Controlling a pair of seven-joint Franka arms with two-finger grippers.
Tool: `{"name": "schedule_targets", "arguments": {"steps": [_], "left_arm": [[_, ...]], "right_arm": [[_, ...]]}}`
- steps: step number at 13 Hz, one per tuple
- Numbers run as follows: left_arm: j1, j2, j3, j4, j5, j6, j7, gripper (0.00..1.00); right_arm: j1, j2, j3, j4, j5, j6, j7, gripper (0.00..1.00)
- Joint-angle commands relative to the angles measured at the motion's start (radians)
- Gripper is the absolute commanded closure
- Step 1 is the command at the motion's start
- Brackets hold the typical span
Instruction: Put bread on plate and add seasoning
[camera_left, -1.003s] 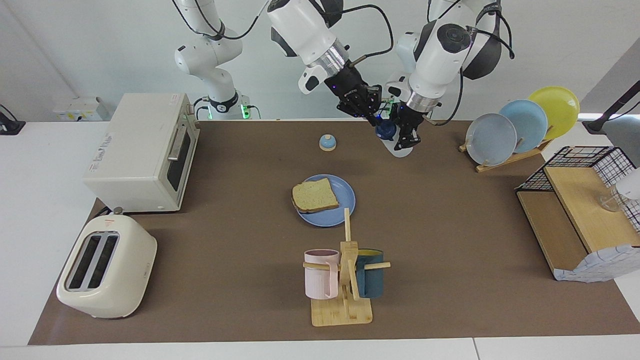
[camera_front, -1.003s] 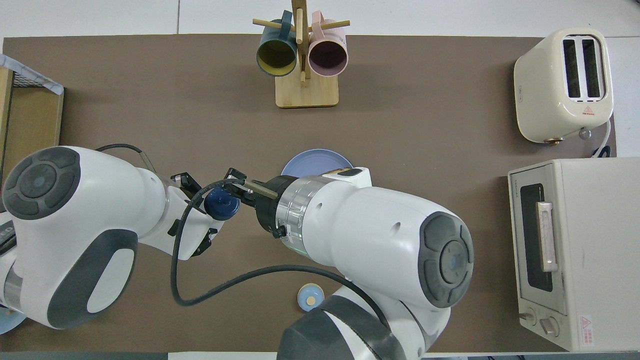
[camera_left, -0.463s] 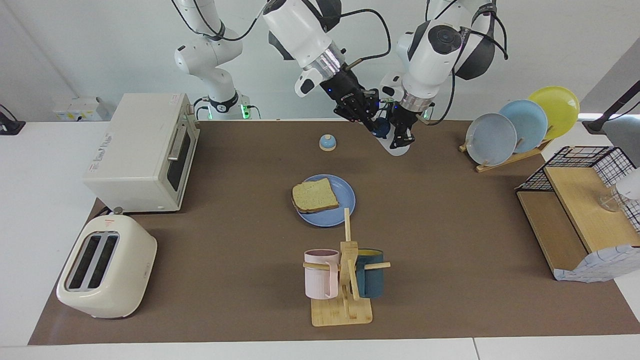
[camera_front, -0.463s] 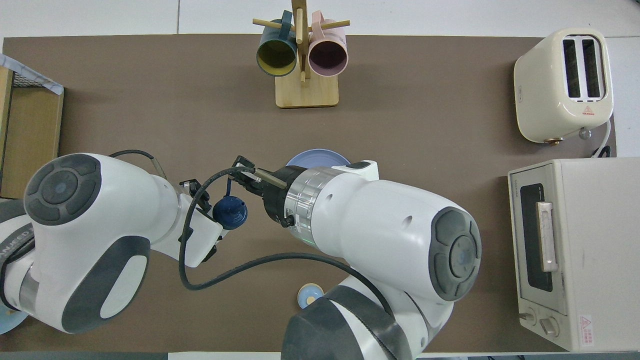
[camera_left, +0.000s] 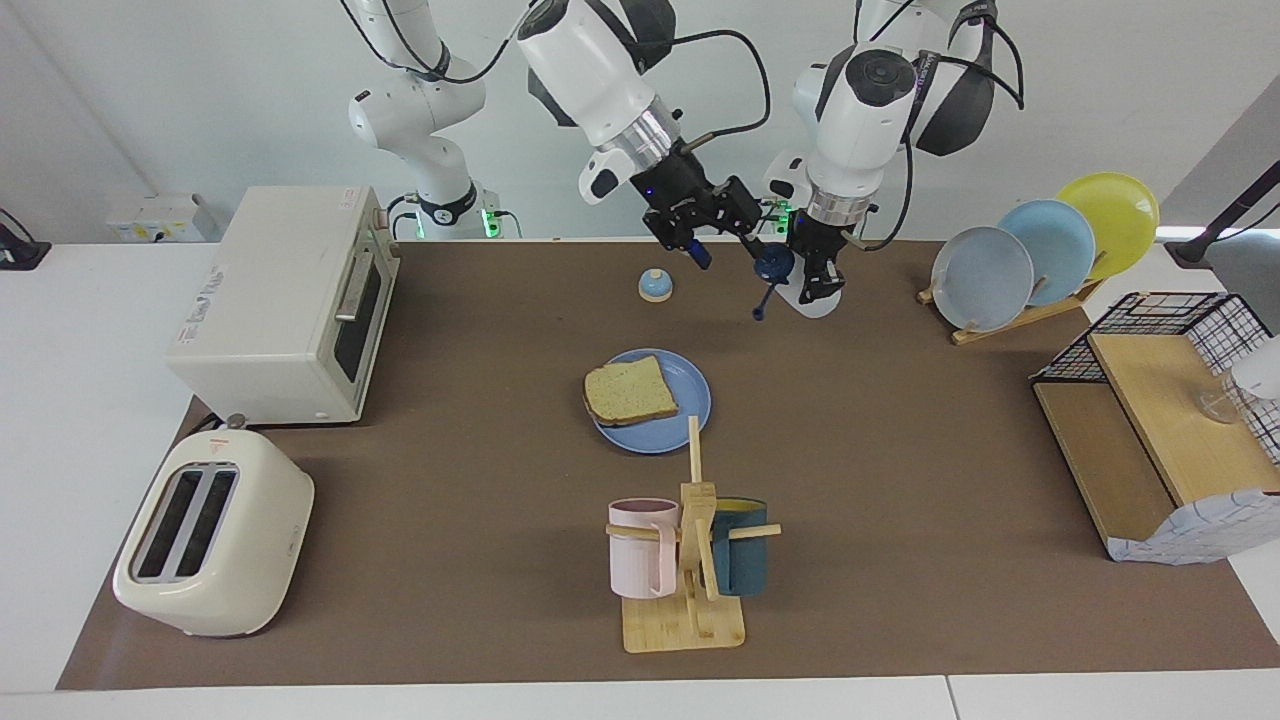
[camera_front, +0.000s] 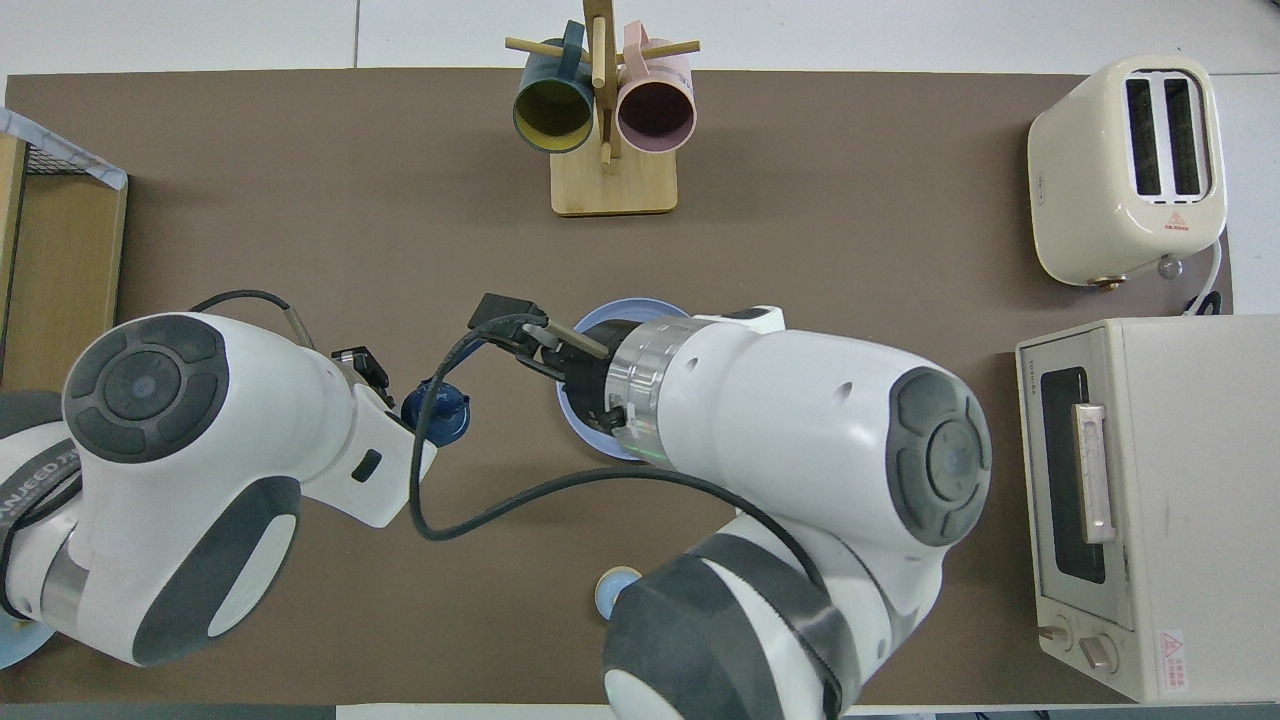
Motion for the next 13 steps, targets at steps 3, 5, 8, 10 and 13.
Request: {"name": "schedule_targets", "arguments": {"steps": [3, 5, 8, 10, 13], "left_arm": [[-0.047, 0.102, -0.050, 0.078, 0.209, 0.002, -0.169, 1.00], [-0.081, 0.176, -0.057, 0.129, 0.266, -0.018, -0.228, 1.00], [-0.168, 0.314, -0.055, 0.254, 0.374, -0.150, -0.295, 1.00], [-0.225, 0.401, -0.055, 0.325, 0.437, -0.222, -0.317, 1.00], [-0.312, 0.610, -0.052, 0.502, 0.516, -0.386, -0.346, 1.00]], "right_arm": [[-0.210, -0.041, 0.003, 0.005, -0.236, -0.358, -0.302, 0.00], [-0.263, -0.046, 0.000, 0.051, -0.392, -0.527, -0.344, 0.00], [-0.420, -0.035, 0.000, 0.221, -0.440, -0.839, -0.467, 0.00], [-0.512, -0.013, 0.012, 0.295, -0.504, -0.908, -0.647, 0.00], [-0.523, 0.016, -0.022, 0.350, -0.545, -0.932, -0.723, 0.00]]}}
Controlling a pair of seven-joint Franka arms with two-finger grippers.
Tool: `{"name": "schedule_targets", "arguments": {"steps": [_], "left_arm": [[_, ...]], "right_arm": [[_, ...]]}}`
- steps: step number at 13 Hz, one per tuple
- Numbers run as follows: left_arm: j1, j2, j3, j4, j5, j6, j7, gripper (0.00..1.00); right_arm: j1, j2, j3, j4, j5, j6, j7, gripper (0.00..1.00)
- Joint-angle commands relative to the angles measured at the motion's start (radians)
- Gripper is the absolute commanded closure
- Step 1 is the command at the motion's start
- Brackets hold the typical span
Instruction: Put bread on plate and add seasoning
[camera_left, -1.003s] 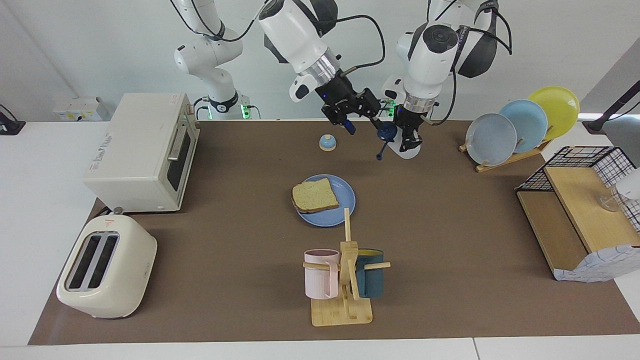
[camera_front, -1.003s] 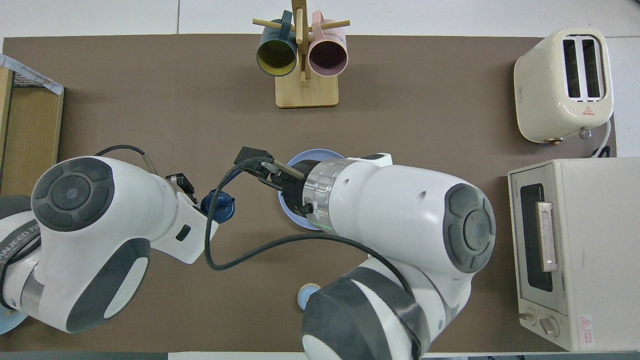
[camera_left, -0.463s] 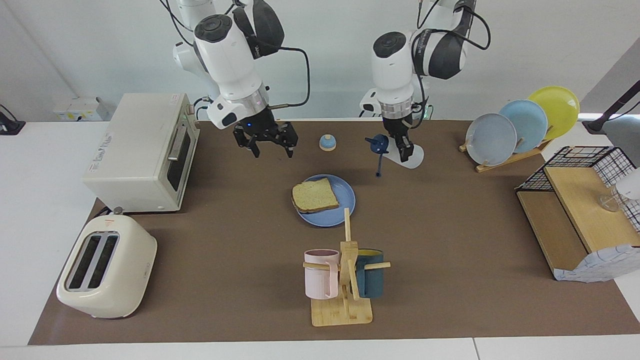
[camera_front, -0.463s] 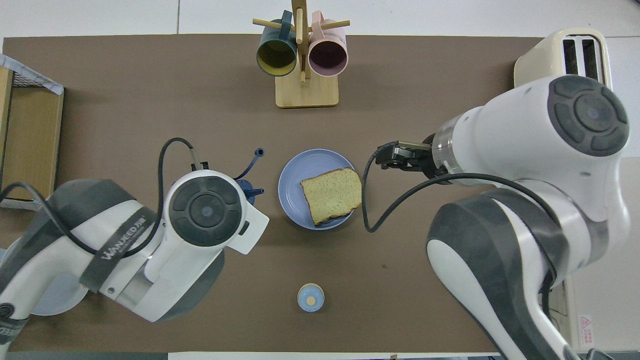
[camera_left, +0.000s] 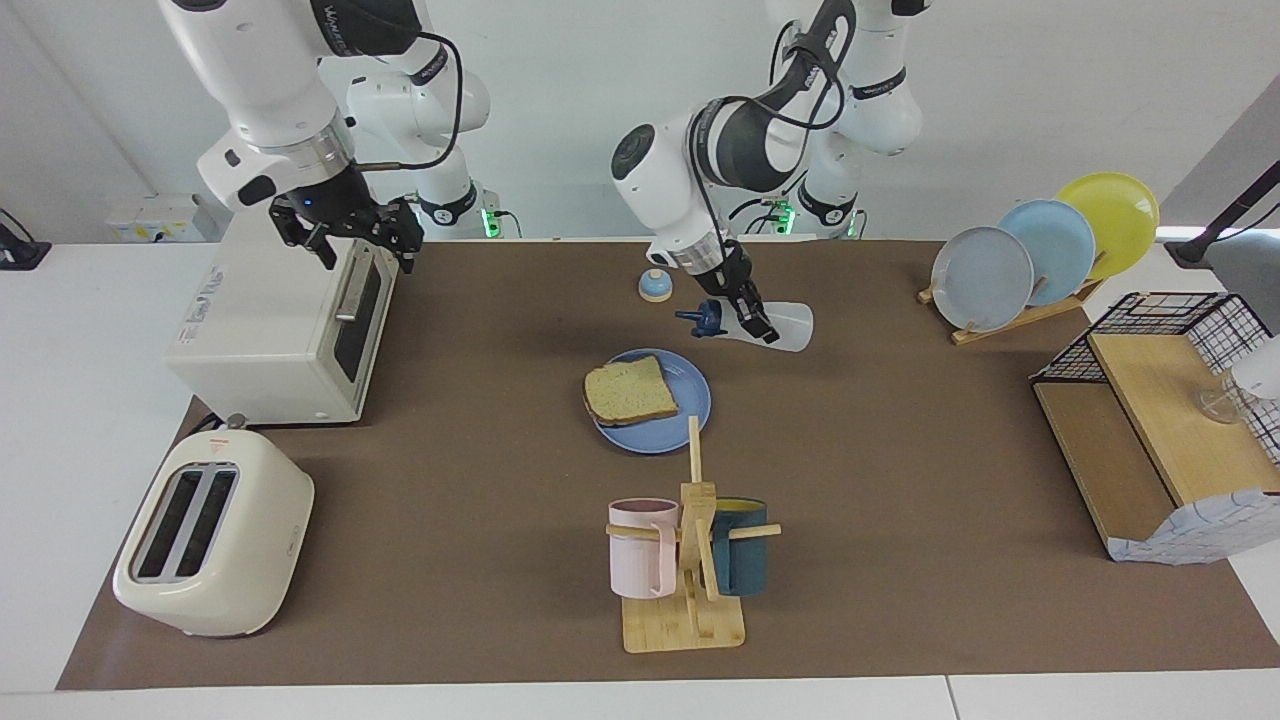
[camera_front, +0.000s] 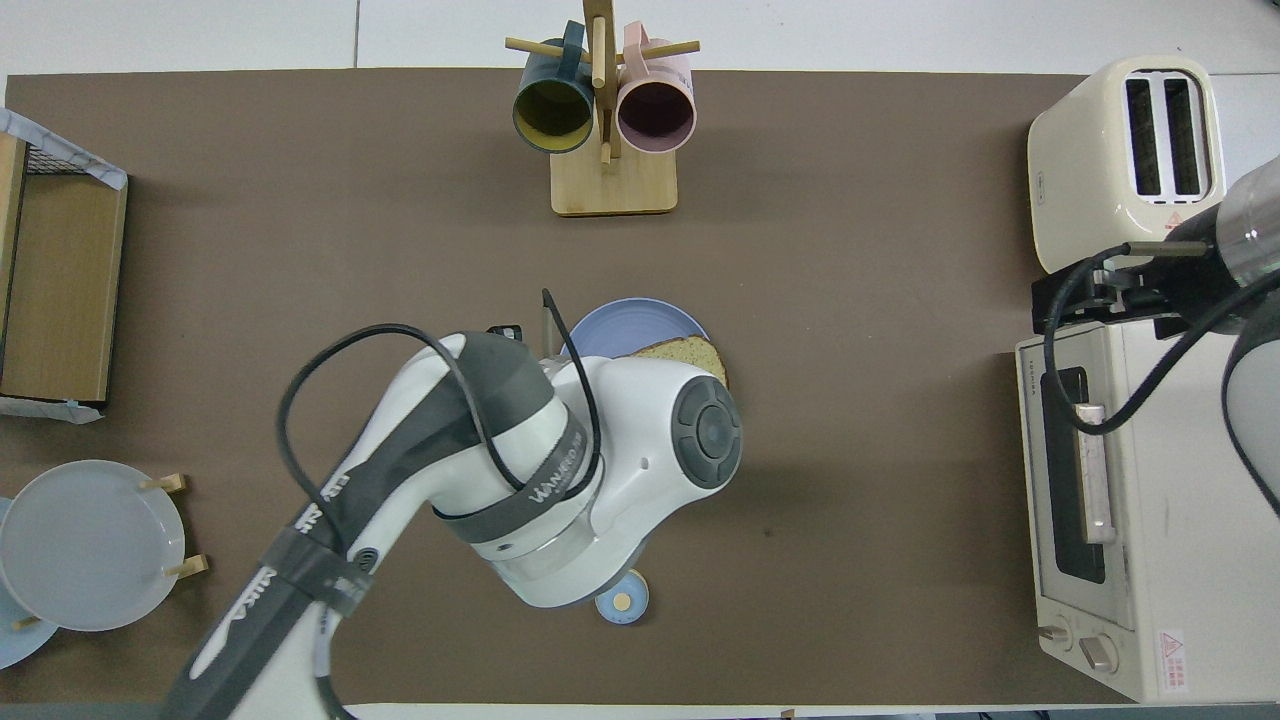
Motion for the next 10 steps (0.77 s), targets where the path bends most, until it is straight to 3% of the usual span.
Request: {"name": "schedule_targets", "arguments": {"steps": [1, 4, 6, 7, 8, 10], "left_arm": [[-0.067, 0.203, 0.015, 0.216, 0.058, -0.157, -0.019, 1.00], [-0.100, 0.213, 0.017, 0.223, 0.170, -0.194, -0.020, 1.00], [-0.102, 0.233, 0.017, 0.224, 0.225, -0.205, -0.020, 1.00], [-0.120, 0.313, 0.020, 0.246, 0.274, -0.253, -0.020, 1.00], [-0.140, 0.425, 0.025, 0.351, 0.300, -0.313, -0.020, 1.00], [-0.143, 0.464, 0.025, 0.390, 0.390, -0.361, -0.019, 1.00]], "right_arm": [[-0.002, 0.047, -0.017, 0.048, -0.020, 0.019, -0.032, 0.00], [-0.011, 0.039, -0.017, 0.023, -0.028, 0.036, -0.093, 0.00], [-0.012, 0.035, -0.025, 0.023, -0.023, -0.034, -0.113, 0.00], [-0.012, 0.019, -0.027, 0.017, -0.025, -0.057, -0.132, 0.00], [-0.012, 0.021, -0.024, 0.022, -0.031, -0.050, -0.142, 0.00], [-0.014, 0.018, -0.030, 0.022, -0.035, -0.035, -0.168, 0.00]]}}
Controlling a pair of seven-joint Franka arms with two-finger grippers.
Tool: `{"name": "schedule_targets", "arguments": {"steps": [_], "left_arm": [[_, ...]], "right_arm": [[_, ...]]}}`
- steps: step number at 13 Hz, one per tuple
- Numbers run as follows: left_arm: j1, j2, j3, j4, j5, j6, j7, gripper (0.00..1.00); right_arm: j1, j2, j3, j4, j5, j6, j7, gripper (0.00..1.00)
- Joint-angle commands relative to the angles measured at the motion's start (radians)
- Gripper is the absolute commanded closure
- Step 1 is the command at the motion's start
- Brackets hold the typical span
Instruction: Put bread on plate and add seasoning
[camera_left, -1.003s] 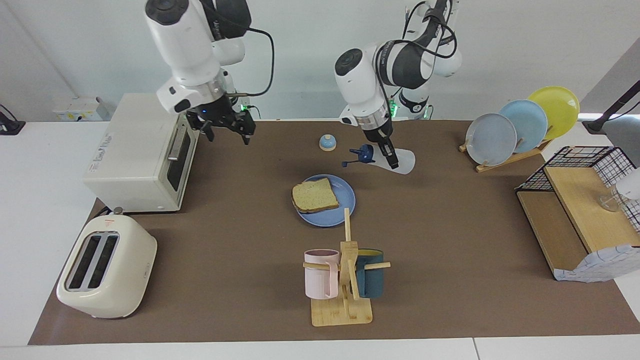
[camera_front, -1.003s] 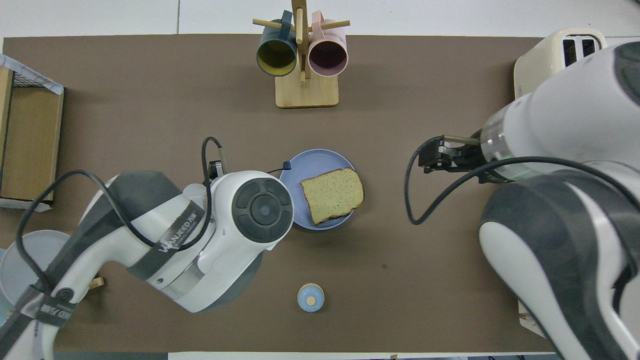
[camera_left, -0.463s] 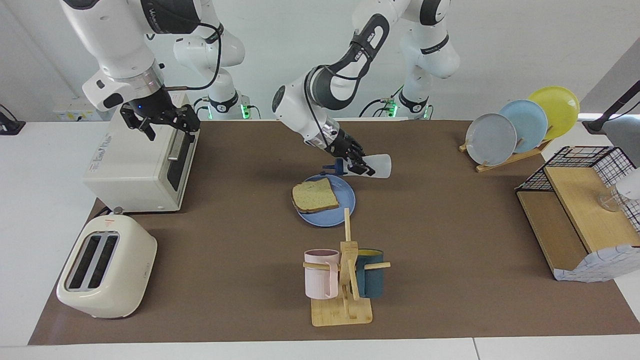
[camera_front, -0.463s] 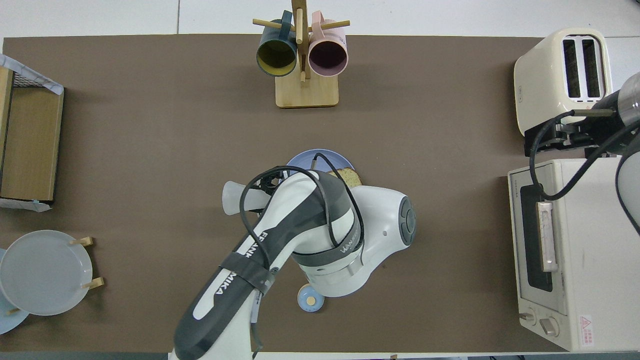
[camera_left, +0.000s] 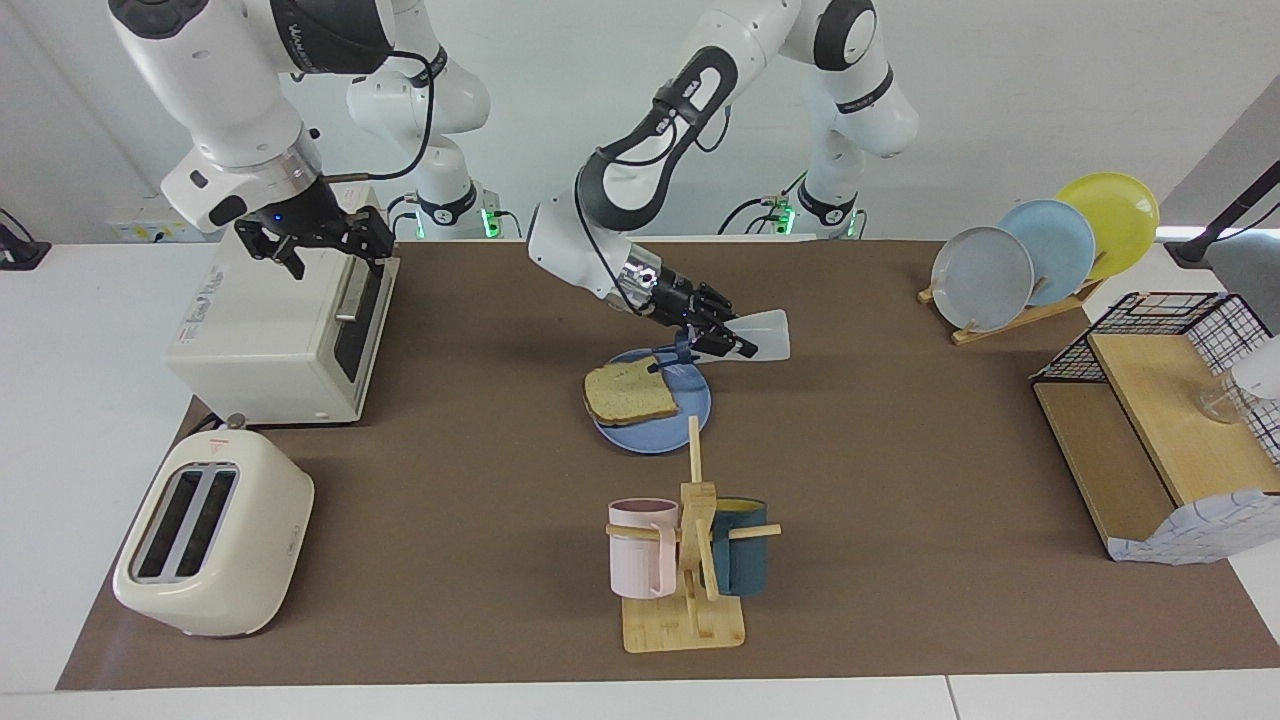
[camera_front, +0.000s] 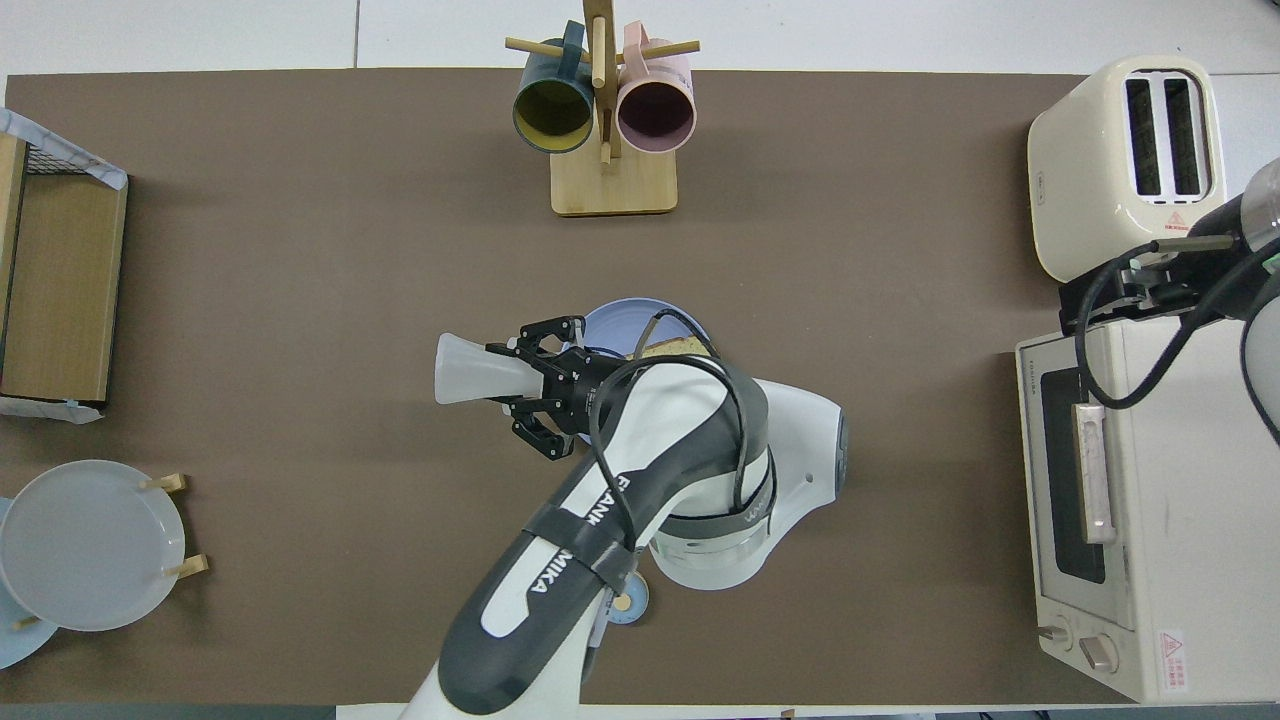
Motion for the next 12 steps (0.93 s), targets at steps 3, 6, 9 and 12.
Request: {"name": "schedule_targets", "arguments": {"steps": [3, 6, 9, 12], "left_arm": [[-0.045, 0.155, 0.020, 0.085, 0.264, -0.088, 0.009, 1.00], [-0.067, 0.144, 0.022, -0.007, 0.353, -0.085, 0.009, 1.00], [-0.120, 0.140, 0.020, 0.004, 0.301, -0.111, 0.009, 1.00], [-0.151, 0.144, 0.020, 0.060, 0.237, -0.147, 0.007, 1.00]], "right_arm": [[-0.015, -0.019, -0.028, -0.004, -0.018, 0.004, -0.082, 0.00], [-0.015, -0.014, -0.026, -0.005, -0.013, 0.018, -0.072, 0.00], [-0.021, -0.014, -0.025, -0.004, -0.010, 0.013, -0.075, 0.00], [-0.037, -0.014, -0.023, -0.004, -0.003, 0.016, -0.082, 0.00]]}}
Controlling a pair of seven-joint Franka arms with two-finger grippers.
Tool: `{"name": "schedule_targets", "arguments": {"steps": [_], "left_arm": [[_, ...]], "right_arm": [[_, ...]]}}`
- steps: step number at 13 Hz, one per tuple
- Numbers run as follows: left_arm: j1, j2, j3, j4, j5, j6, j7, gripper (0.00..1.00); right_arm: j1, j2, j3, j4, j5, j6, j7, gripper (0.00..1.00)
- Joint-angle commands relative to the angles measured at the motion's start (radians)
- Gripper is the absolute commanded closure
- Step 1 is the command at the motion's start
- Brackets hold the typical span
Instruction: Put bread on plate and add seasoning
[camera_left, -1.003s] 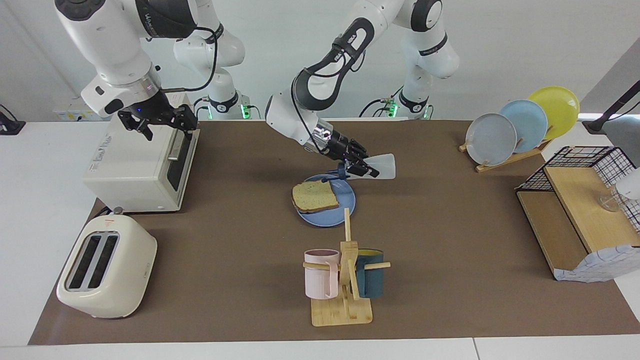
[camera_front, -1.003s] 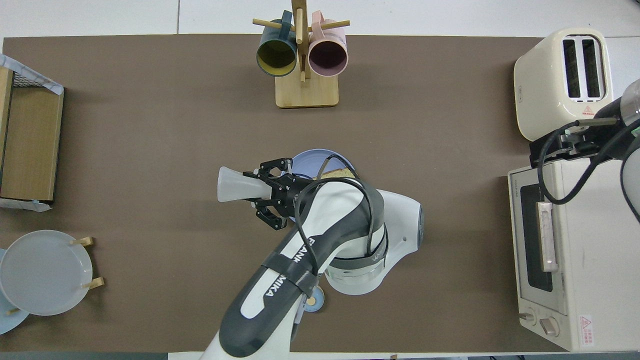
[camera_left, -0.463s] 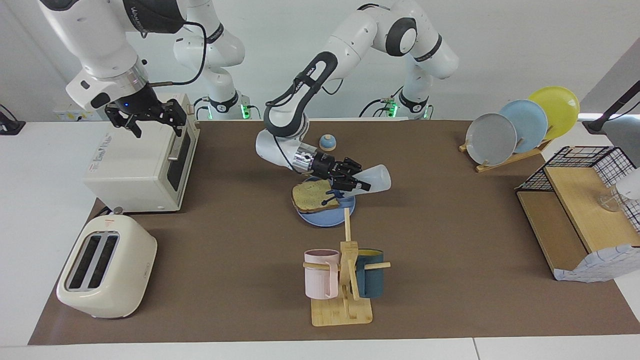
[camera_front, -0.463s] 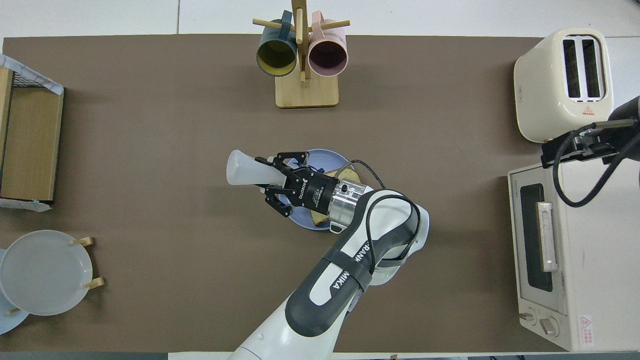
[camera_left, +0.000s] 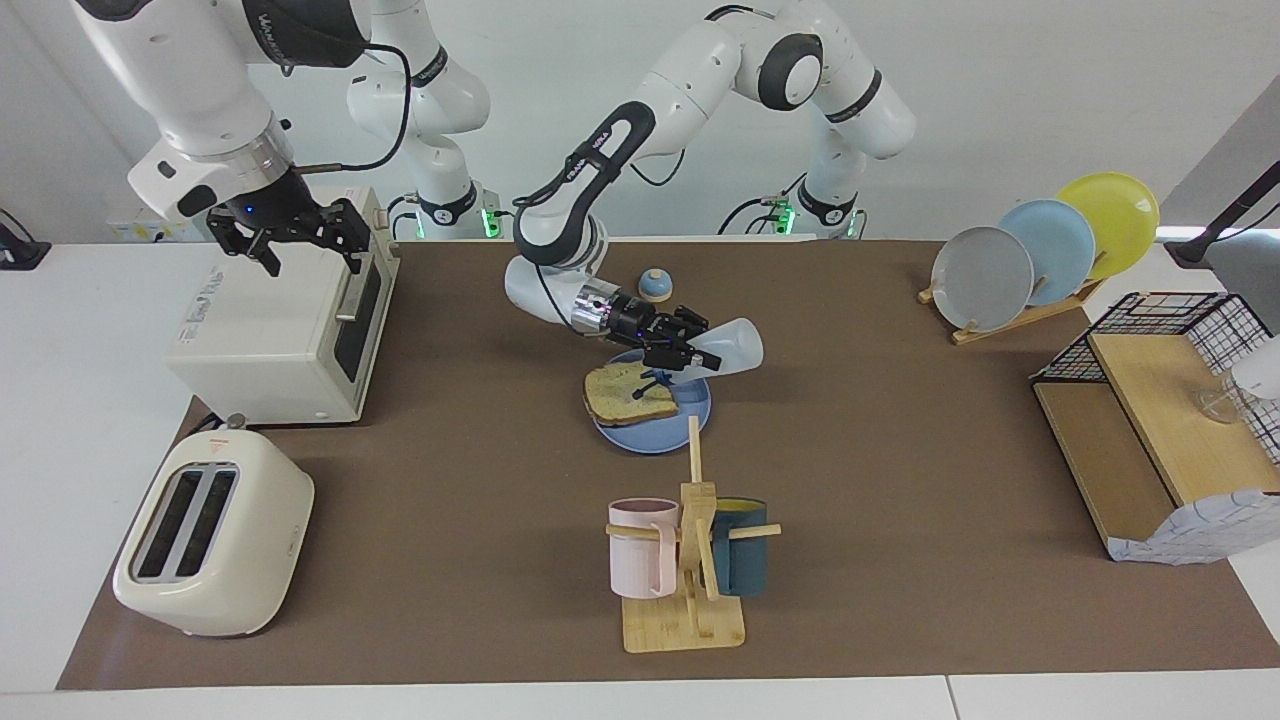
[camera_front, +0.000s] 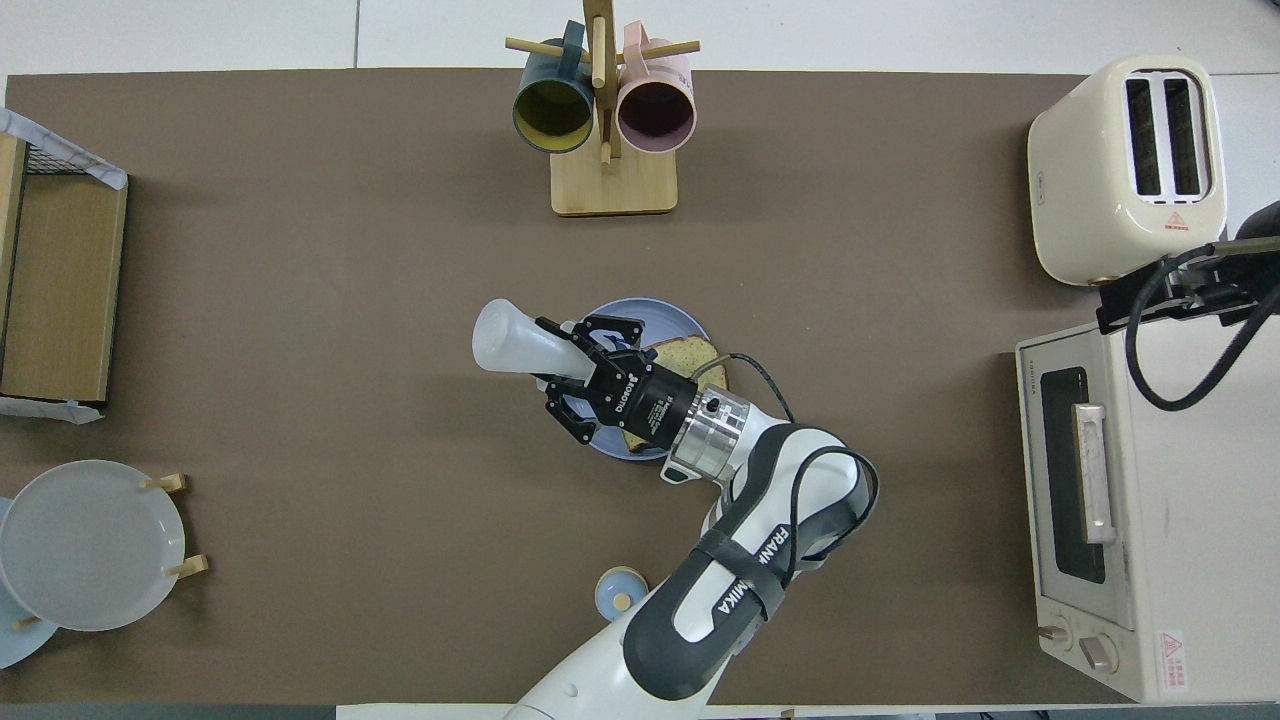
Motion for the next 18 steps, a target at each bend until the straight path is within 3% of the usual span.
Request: {"name": "schedule_targets", "arguments": {"steps": [1, 3, 7, 9, 18], "left_arm": [[-0.029, -0.009, 0.018, 0.027, -0.041, -0.029, 0.004, 1.00], [-0.023, -0.009, 0.019, 0.024, -0.032, -0.018, 0.004, 1.00], [0.082, -0.001, 0.021, 0.018, 0.013, 0.048, 0.004, 1.00], [0.085, -0.001, 0.021, 0.020, 0.007, 0.046, 0.004, 1.00], [-0.059, -0.007, 0.019, 0.026, -0.068, -0.014, 0.002, 1.00]], "right_arm": [[-0.025, -0.004, 0.005, -0.002, -0.002, 0.012, -0.029, 0.00], [-0.017, -0.001, -0.027, 0.002, -0.002, 0.010, -0.052, 0.00], [-0.012, -0.013, -0.029, -0.044, -0.002, 0.092, -0.049, 0.00], [-0.020, -0.011, -0.021, -0.038, 0.000, 0.090, -0.043, 0.00], [-0.020, -0.021, -0.024, -0.047, 0.000, 0.078, -0.046, 0.00]]}}
